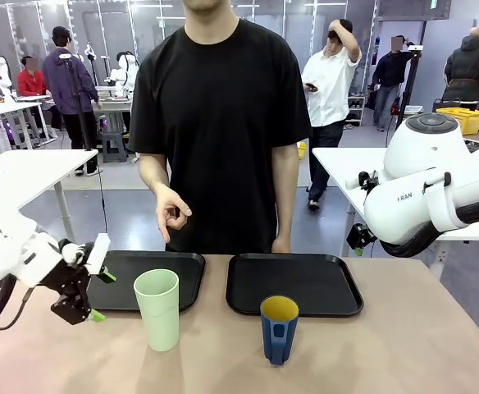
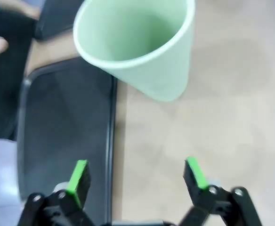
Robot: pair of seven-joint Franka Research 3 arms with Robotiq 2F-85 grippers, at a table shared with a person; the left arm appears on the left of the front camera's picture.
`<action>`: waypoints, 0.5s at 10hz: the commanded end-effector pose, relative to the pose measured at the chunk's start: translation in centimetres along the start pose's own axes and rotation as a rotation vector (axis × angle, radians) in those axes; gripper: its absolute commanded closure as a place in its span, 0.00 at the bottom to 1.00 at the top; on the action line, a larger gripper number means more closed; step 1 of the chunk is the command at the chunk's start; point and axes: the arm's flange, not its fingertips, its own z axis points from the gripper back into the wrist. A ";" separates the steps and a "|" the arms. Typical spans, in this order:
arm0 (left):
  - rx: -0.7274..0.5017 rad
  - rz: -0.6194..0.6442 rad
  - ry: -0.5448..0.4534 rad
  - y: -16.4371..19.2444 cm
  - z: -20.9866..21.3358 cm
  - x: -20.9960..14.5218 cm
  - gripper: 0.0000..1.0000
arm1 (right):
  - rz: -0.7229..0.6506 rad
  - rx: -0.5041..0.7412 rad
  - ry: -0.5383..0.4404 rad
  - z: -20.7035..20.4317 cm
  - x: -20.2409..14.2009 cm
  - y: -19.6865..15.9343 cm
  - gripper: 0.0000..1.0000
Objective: Sort and store the cups by type.
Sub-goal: Pick up the Reusable plastic cup.
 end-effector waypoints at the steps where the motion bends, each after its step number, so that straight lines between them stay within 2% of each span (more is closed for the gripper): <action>1: -0.051 0.018 -0.175 -3.8 -0.6 -4.0 0.00 | 0.002 0.000 -0.008 0.0 -0.1 0.0 0.00; 3: -0.021 0.030 -0.271 -4.2 -1.2 -5.0 0.00 | 0.002 0.000 -0.008 0.0 -0.1 0.0 0.00; 5: 0.056 0.050 -0.432 -4.4 -1.9 -5.6 0.00 | 0.002 0.000 -0.008 0.0 -0.1 0.0 0.00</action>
